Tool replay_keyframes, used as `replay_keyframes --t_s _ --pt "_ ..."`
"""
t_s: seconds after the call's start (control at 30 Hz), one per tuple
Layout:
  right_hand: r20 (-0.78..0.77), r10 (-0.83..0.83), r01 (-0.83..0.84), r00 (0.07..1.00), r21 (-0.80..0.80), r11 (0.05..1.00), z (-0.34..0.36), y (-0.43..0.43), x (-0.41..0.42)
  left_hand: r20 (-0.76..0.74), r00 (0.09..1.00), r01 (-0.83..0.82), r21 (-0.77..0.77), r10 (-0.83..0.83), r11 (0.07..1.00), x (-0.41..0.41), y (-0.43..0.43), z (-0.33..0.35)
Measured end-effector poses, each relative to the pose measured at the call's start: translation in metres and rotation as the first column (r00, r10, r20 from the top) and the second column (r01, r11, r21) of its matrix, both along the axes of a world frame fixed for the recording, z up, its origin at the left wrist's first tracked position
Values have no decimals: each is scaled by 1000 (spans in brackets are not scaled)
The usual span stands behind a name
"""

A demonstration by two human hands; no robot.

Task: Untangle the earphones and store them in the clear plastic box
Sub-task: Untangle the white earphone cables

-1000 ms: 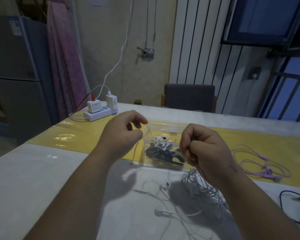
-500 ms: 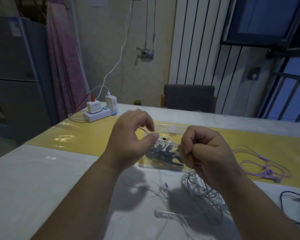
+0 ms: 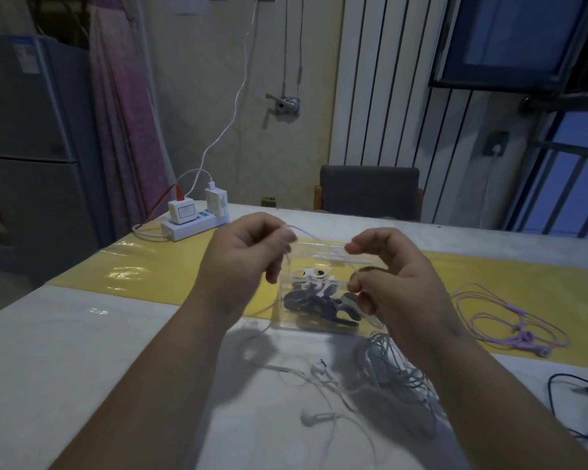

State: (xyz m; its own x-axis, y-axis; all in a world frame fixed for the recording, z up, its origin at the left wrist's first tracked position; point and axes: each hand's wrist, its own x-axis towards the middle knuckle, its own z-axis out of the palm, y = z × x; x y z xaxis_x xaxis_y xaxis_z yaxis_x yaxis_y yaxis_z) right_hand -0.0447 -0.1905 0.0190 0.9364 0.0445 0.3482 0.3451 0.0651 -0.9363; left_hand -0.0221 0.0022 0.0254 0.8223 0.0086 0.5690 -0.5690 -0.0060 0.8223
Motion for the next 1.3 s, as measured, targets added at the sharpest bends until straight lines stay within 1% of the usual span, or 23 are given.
replay_keyframes --t_s 0.03,0.07,0.1,0.17,0.2,0.23,0.33,0.4,0.47,0.53,0.6,0.7,0.77,0.87,0.93,0.97,1.03,1.07,1.13,1.2,1.3 --pt "-39 -26 24 999 -45 999 -2 1 1 -85 992 82 -150 -95 985 -2 3 3" --pt "-71 -48 41 996 -89 995 -3 2 3 -144 975 133 -238 -170 962 -3 5 6" --pt "-83 -76 61 994 -167 984 -5 3 4 -184 961 154 -268 -208 951 -4 6 7" --pt "-31 -155 129 987 -405 905 -7 2 6 -210 952 169 -249 -224 954 -4 7 7" --pt "-10 -172 147 985 -472 869 -8 2 7 -209 954 165 -229 -214 959 -4 7 7" --pt "-13 -169 143 985 -474 869 -8 3 7 -207 957 159 -212 -203 964 -3 6 7" --pt "-114 -113 73 987 -308 949 -10 11 3 -201 964 140 -185 -176 973 -2 4 5" --pt "-221 -41 2 974 -173 985 -12 19 -1 -197 968 124 -163 -156 979 -2 3 5" --pt "-354 82 -114 932 -69 991 -11 25 -4 -189 975 87 -154 -115 984 -5 -1 6" --pt "-436 207 -257 876 -58 965 -9 26 -7 -176 983 27 -151 -54 988 -6 -5 7" --pt "-442 318 -366 839 -25 930 -7 24 -10 -165 986 -45 -119 25 992 -4 -7 7" --pt "-396 371 -405 840 -3 914 -6 21 -12 -171 973 -182 -157 155 971 4 -2 2" --pt "-360 352 -380 864 -6 925 -5 16 -9 -221 944 -301 -267 246 915 10 4 1" --pt "-307 318 -333 897 3 943 1 7 -4 -365 861 -494 -439 353 751 14 13 1" --pt "-281 338 -335 898 62 940 4 0 -3 -438 791 -607 -467 428 643 18 19 -2" --pt "-258 351 -339 900 90 936 4 -2 -1 -453 760 -646 -459 465 609 20 22 -3" --pt "-201 357 -339 912 121 933 2 -3 1 -469 711 -702 -436 523 563 22 27 -5" --pt "-181 346 -329 921 118 937 2 -1 1 -462 704 -710 -431 539 557 21 28 -4" --pt "-174 305 -295 936 83 952 -2 2 1 -393 732 -682 -417 557 602 15 26 0" --pt "-164 232 -231 959 24 973 -4 6 1 -271 784 -620 -384 558 685 8 19 3" --pt "-125 91 -101 988 -76 992 -9 9 3 -98 873 -480 -349 478 805 4 13 3"
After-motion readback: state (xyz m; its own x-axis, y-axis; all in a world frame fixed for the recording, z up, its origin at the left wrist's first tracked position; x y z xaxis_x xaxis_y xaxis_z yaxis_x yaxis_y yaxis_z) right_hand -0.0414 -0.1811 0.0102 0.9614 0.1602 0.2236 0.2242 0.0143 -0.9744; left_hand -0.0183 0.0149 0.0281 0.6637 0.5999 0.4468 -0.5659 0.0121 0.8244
